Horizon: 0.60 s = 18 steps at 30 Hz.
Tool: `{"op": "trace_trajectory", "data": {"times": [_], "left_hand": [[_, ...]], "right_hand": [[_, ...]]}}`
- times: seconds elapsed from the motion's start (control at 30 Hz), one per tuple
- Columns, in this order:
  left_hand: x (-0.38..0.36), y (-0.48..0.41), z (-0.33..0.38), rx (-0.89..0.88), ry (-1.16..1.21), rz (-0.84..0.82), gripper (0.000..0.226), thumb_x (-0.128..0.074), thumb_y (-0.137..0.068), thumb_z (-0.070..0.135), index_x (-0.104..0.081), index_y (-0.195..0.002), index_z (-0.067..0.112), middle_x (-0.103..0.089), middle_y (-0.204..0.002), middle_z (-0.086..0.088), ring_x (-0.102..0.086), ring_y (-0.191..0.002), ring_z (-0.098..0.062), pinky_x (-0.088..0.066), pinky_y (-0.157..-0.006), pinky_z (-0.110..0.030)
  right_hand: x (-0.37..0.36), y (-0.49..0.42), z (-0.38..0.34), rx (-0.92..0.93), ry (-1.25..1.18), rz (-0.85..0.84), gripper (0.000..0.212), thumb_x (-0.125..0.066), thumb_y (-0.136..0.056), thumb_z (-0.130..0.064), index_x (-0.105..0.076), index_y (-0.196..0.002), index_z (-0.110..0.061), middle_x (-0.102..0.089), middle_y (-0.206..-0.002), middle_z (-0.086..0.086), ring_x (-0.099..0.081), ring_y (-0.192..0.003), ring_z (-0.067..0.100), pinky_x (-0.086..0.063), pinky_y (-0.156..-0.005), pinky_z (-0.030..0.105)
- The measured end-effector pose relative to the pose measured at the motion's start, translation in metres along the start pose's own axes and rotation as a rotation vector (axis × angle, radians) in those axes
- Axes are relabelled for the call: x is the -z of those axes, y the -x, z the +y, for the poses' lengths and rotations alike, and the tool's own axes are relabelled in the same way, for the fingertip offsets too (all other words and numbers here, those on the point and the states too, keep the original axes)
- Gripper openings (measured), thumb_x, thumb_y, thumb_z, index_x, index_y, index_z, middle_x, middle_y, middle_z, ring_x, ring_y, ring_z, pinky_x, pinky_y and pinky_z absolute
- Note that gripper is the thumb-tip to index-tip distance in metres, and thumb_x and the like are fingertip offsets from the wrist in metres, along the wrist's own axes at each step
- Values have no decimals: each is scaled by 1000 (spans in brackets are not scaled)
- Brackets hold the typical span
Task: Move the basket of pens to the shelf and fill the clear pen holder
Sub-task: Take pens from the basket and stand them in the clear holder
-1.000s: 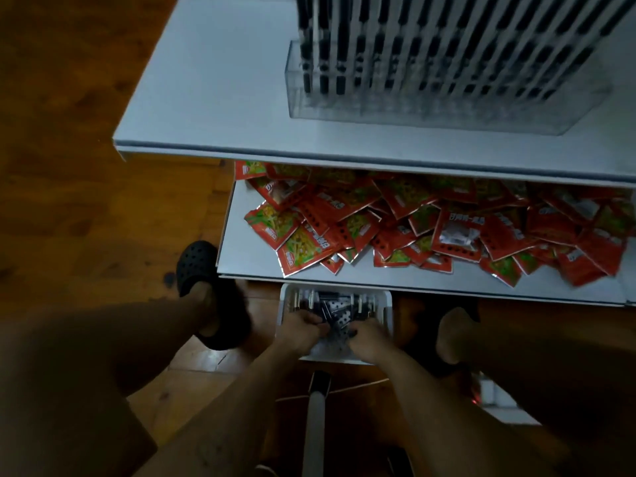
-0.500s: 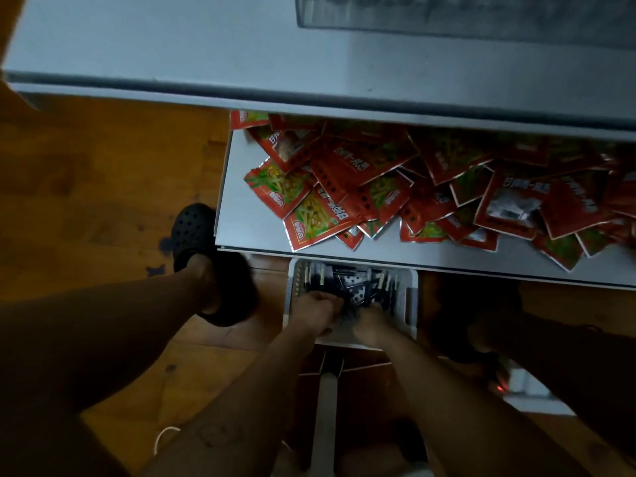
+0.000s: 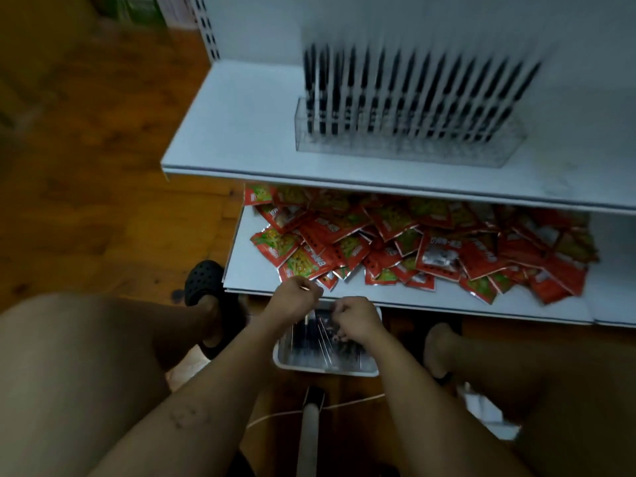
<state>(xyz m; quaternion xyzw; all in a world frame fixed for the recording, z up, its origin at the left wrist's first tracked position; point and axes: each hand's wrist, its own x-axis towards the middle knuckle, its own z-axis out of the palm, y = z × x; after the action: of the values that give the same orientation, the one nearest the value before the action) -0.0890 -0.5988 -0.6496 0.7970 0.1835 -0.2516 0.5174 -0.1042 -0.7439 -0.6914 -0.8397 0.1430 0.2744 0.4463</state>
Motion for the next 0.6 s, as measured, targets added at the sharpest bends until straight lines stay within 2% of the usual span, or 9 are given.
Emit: {"op": "trace_trajectory", "data": {"times": [0.1, 0.17, 0.23, 0.3, 0.37, 0.43, 0.47, 0.53, 0.6], "left_hand": [[26, 20, 28, -130, -73, 49, 16, -60, -90, 30, -60, -79, 19, -67, -83, -8, -64, -81, -24, -46, -69, -29], [43, 31, 46, -199, -114, 69, 13, -61, -90, 27, -60, -82, 17, -65, -86, -7, -63, -84, -23, -47, -75, -31], [56, 42, 65, -264, -152, 88, 12, -61, -91, 26, -61, -87, 15, -64, -84, -3, -60, -82, -20, -45, -73, -28], [66, 52, 85, -322, -195, 111, 16, -61, -90, 30, -64, -95, 15, -65, -86, 0, -61, -81, -17, -45, -70, -28], [75, 60, 102, -369, -245, 130, 18, -61, -90, 35, -64, -98, 19, -67, -93, 1, -62, -84, -15, -46, -69, -28], [82, 64, 117, -417, -298, 157, 19, -61, -91, 38, -63, -100, 22, -68, -99, 1, -63, -88, -15, -47, -69, -27], [86, 65, 124, -440, -320, 173, 20, -60, -91, 39, -63, -102, 23, -68, -100, 2, -63, -88, -15, -48, -69, -27], [93, 66, 136, -471, -335, 210, 25, -59, -91, 42, -60, -109, 24, -66, -101, 4, -63, -88, -15, -51, -70, -29], [98, 62, 145, -484, -289, 251, 34, -57, -92, 43, -54, -118, 22, -62, -101, 4, -64, -88, -18, -54, -74, -33]], "right_hand": [[11, 24, -24, 112, -79, 60, 24, -58, -92, -17, -66, -70, -15, -64, -62, 9, -59, -53, 24, -54, -56, 40], [20, 36, -38, 207, -124, 113, 31, -60, -93, -29, -66, -66, -17, -63, -58, 3, -55, -50, 18, -48, -55, 38], [34, 48, -56, 301, -143, 191, 29, -64, -91, -31, -66, -66, -17, -59, -56, -3, -54, -54, 16, -47, -59, 35], [51, 58, -76, 374, -181, 250, 20, -66, -90, -30, -72, -82, -13, -68, -75, 3, -63, -71, 21, -53, -68, 40], [69, 67, -97, 440, -172, 293, 17, -66, -90, -28, -73, -96, -14, -71, -96, 1, -63, -85, 15, -52, -73, 33], [88, 75, -118, 531, -155, 346, 8, -68, -89, -23, -69, -96, -23, -69, -99, -7, -62, -90, 7, -49, -80, 27], [96, 81, -130, 580, -150, 370, 13, -69, -88, -21, -65, -99, -28, -67, -92, -11, -62, -83, 4, -50, -78, 24], [113, 92, -152, 667, -119, 427, 37, -70, -87, -18, -55, -116, -37, -60, -80, -11, -57, -69, -2, -47, -68, 11], [129, 101, -172, 764, -63, 508, 48, -70, -87, -18, -50, -126, -37, -60, -82, -11, -59, -72, -2, -46, -67, 5]]}}
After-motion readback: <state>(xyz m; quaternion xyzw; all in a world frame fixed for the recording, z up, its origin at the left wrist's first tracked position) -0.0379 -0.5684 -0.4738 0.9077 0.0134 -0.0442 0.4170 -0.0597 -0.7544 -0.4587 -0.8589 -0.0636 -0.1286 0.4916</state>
